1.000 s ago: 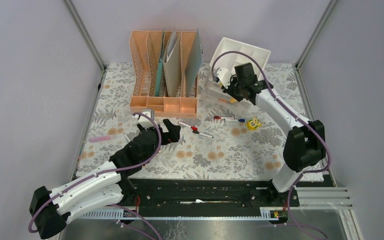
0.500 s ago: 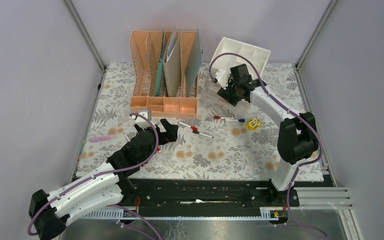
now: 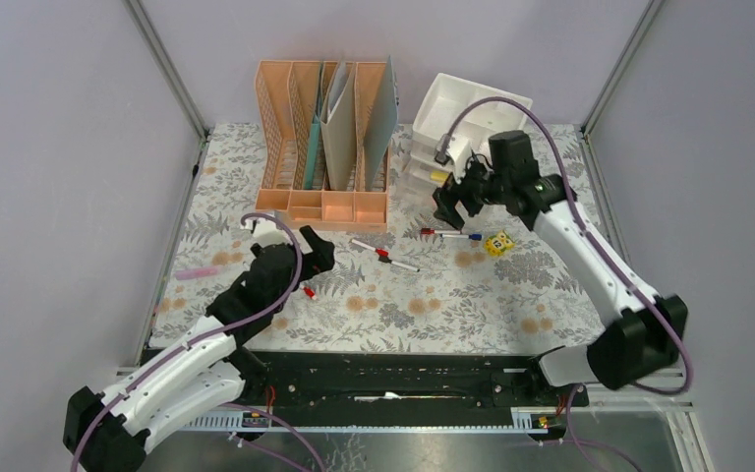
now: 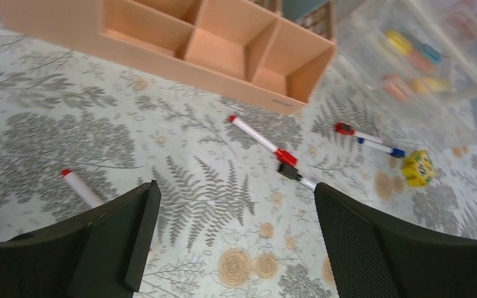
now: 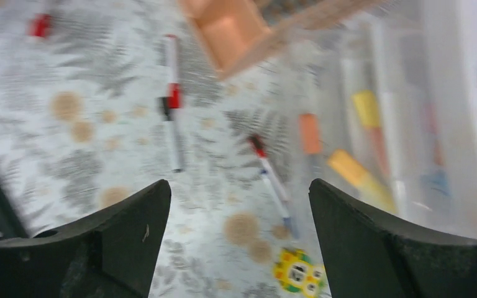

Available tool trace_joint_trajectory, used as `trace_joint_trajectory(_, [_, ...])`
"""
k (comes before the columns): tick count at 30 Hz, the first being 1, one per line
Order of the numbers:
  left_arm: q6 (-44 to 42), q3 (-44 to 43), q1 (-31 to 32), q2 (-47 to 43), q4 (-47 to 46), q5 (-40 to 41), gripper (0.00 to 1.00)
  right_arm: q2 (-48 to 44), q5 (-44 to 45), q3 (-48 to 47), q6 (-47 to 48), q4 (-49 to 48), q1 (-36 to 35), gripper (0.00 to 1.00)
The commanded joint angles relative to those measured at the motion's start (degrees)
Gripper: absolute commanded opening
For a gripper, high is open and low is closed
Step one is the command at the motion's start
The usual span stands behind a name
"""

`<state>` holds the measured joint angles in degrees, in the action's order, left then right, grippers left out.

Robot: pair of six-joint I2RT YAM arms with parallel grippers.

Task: Organize the desk
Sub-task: Pick up the stationery from the corner of the board.

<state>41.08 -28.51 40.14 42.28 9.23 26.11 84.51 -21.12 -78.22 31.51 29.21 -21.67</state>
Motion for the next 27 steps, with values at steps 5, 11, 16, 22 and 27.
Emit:
trace_joint_trajectory(5, [2.7,-5.3,-13.2,2.7,9.5,-4.4,0.99,-8.4,-30.6,10.0,-6.8,-1.7,0.3,0.96])
trace_joint_trajectory(11, [1.8,-7.6,-25.9,5.7,10.7,-5.4,0.99,-7.8,-33.4,11.1,-7.6,-2.2,0.3,0.98])
trace_joint_trajectory(16, [3.6,-11.2,-34.9,12.3,10.9,-9.6,0.99,-8.7,-32.3,11.1,-7.4,-2.2,0.3,1.00])
trace_joint_trajectory(22, [6.6,-19.7,-37.0,19.2,18.1,-6.2,0.99,-9.2,-30.1,11.4,-5.9,-2.2,0.3,1.00])
trace_joint_trajectory(27, [6.5,-17.4,-39.5,17.7,15.5,-2.1,0.99,-8.6,-28.4,11.5,-4.0,-2.0,0.3,1.00])
